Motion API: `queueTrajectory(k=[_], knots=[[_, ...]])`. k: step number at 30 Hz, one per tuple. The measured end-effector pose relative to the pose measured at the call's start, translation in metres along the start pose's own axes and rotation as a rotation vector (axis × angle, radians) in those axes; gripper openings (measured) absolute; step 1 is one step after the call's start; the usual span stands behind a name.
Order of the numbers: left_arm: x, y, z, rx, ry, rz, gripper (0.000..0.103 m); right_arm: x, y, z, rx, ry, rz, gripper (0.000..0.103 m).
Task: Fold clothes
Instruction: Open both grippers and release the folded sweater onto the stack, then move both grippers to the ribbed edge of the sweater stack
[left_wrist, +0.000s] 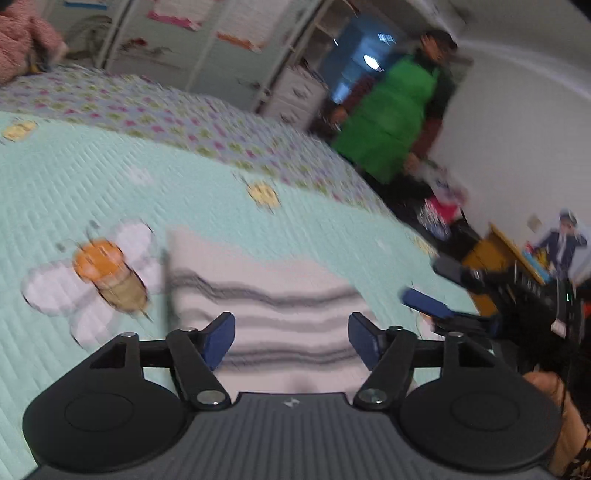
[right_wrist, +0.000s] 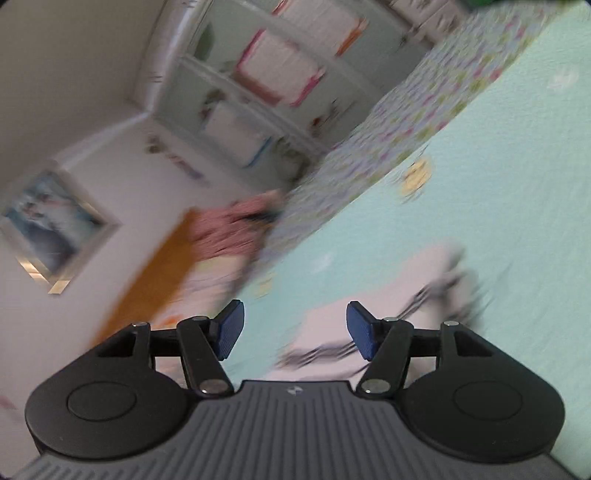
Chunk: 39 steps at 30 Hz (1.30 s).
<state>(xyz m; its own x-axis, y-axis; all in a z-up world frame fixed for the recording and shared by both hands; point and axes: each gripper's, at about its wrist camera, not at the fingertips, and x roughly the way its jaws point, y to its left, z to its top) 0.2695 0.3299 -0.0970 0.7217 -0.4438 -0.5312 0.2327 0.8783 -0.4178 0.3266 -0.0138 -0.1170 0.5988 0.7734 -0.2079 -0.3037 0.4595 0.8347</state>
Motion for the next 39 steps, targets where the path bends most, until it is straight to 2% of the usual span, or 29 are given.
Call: queueTrajectory(k=[2,3,4,5,7,11,13,14,15,16,17,20,23,24,25,26,27,29,32,34,36,39], knots=[[0.014,-0.006,-0.015,0.046,0.027,0.036,0.072,0.011,-0.011,-0.018,0.035,0.070,-0.017,0.063],[0.022,-0.006,-0.022,0.068,0.040,0.051,0.072,0.018,-0.021,-0.027,0.027,0.114,-0.101,0.060],[0.029,-0.005,-0.029,0.090,0.053,0.065,0.072,0.024,-0.035,-0.035,0.016,0.144,-0.203,0.033],[0.037,-0.004,-0.037,0.113,0.066,0.080,0.073,0.024,-0.051,-0.042,0.015,0.138,-0.274,0.000],[0.045,-0.002,-0.044,0.132,0.082,0.094,0.074,0.013,-0.067,-0.046,0.072,0.078,-0.256,0.000],[0.033,0.005,-0.035,0.074,0.056,0.067,0.074,0.008,-0.052,-0.042,-0.002,0.067,-0.302,0.001],[0.019,0.006,-0.031,0.037,0.013,0.051,0.074,0.005,-0.036,-0.039,-0.041,0.054,-0.311,0.009],[0.010,0.005,-0.030,0.015,-0.011,0.040,0.074,0.002,-0.026,-0.037,-0.066,0.039,-0.316,0.023],[0.005,0.005,-0.027,-0.003,-0.036,0.020,0.074,0.001,-0.019,-0.032,-0.092,0.015,-0.305,0.031],[0.002,0.006,-0.023,-0.007,-0.060,0.011,0.074,0.000,-0.012,-0.028,-0.119,-0.010,-0.292,0.048],[0.001,0.007,-0.019,-0.005,-0.080,0.027,0.074,0.002,-0.008,-0.021,-0.133,-0.030,-0.280,0.055],[0.011,0.013,-0.010,-0.021,-0.108,0.082,0.075,0.026,-0.001,0.001,-0.156,-0.040,-0.249,0.055],[0.041,0.024,-0.016,-0.049,-0.042,0.102,0.074,0.059,-0.014,0.016,-0.108,0.007,-0.181,0.054],[0.053,0.027,-0.021,-0.047,-0.002,0.098,0.074,0.071,-0.024,0.017,-0.098,0.043,-0.202,0.054],[0.062,0.028,-0.026,-0.027,0.018,0.101,0.075,0.081,-0.037,0.016,-0.106,0.086,-0.300,0.047],[0.064,0.025,-0.028,0.005,0.019,0.100,0.075,0.090,-0.051,0.014,-0.116,0.130,-0.408,0.002],[0.066,0.022,-0.029,0.040,0.016,0.098,0.078,0.087,-0.063,0.011,-0.104,0.108,-0.444,0.000],[0.065,0.020,-0.026,0.059,0.027,0.086,0.079,0.070,-0.082,0.007,-0.011,0.030,-0.385,0.000],[0.060,0.027,-0.025,0.030,0.019,0.061,0.080,0.062,-0.078,0.003,-0.047,-0.005,-0.395,0.000],[0.047,0.031,-0.025,-0.025,-0.013,0.051,0.080,0.059,-0.070,0.002,-0.061,-0.020,-0.412,0.000],[0.029,0.033,-0.028,-0.089,-0.062,0.036,0.080,0.053,-0.061,0.001,-0.065,-0.036,-0.416,0.006],[0.003,0.030,-0.033,-0.143,-0.115,0.026,0.080,0.045,-0.047,-0.001,-0.085,-0.054,-0.420,0.027]])
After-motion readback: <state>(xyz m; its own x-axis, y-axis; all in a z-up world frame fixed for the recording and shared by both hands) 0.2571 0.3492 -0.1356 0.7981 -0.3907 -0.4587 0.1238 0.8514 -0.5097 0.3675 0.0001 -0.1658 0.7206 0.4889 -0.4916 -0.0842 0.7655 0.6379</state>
